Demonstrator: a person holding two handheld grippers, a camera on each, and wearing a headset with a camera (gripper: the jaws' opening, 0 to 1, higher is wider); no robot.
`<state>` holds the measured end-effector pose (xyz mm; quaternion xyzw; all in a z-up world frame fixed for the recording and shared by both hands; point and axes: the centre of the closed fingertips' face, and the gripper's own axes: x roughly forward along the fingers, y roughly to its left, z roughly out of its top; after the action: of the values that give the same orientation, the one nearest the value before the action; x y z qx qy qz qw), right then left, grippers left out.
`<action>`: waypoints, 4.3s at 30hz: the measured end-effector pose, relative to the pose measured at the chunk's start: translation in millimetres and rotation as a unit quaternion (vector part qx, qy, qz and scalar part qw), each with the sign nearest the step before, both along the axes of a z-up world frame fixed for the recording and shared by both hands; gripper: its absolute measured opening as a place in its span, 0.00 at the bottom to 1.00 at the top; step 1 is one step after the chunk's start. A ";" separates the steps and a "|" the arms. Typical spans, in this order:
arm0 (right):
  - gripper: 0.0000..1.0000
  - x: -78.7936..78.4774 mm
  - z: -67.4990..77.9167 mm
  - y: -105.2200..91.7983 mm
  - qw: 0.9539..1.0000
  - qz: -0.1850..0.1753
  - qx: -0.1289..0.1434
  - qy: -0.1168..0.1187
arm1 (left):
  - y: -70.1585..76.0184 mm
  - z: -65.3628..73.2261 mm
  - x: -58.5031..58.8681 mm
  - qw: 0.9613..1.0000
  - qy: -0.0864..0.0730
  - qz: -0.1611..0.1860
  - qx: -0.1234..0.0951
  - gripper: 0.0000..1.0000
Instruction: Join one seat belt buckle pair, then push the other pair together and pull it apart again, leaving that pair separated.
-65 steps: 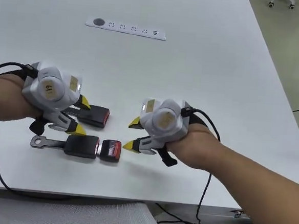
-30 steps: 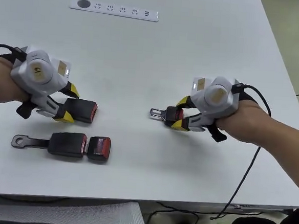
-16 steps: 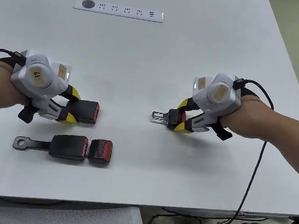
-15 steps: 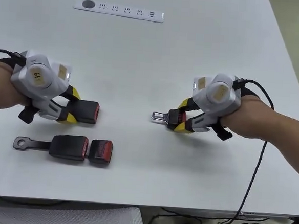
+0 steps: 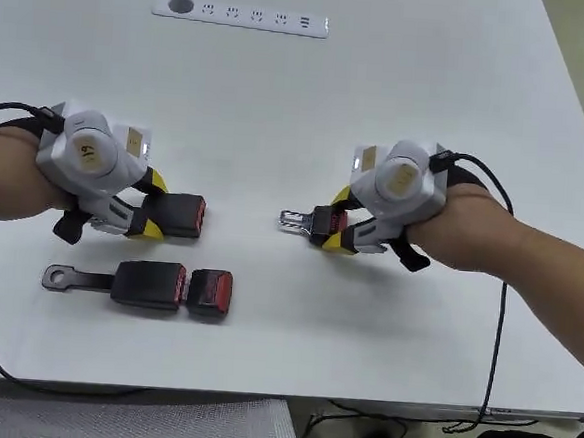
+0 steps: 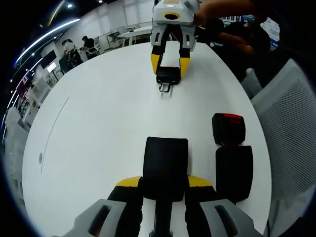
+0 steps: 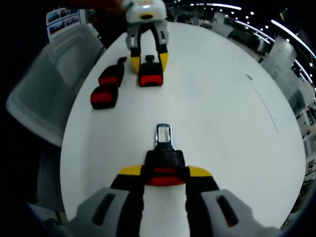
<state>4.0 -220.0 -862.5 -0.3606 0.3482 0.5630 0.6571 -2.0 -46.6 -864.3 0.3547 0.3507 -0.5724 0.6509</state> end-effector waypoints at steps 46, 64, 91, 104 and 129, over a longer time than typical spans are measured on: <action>0.30 -5.8 -0.9 99.1 0.999 0.025 0.021 -0.002 | -0.7 1.3 -0.9 1.000 -0.002 -0.016 0.018 0.32; 0.28 -3.4 -0.7 105.2 0.999 0.036 0.031 -0.004 | -2.0 -0.1 0.4 1.000 0.005 -0.016 0.007 0.32; 0.29 -4.6 -0.6 116.4 0.999 0.038 0.030 -0.007 | -1.6 -0.7 -0.4 1.000 0.010 -0.020 0.013 0.32; 0.29 -6.6 -0.9 107.4 0.999 0.033 0.028 -0.006 | -1.1 -0.7 -1.4 0.999 0.010 -0.031 0.017 0.32; 0.32 -12.1 1.9 49.1 1.000 0.024 0.019 0.001 | 1.1 0.3 -3.7 1.000 0.004 -0.018 0.017 0.33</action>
<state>-8.2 -170.9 -860.6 -0.3558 0.3298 0.5852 0.6498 -5.7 -45.5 -864.0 0.3702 0.3565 -0.5793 0.6327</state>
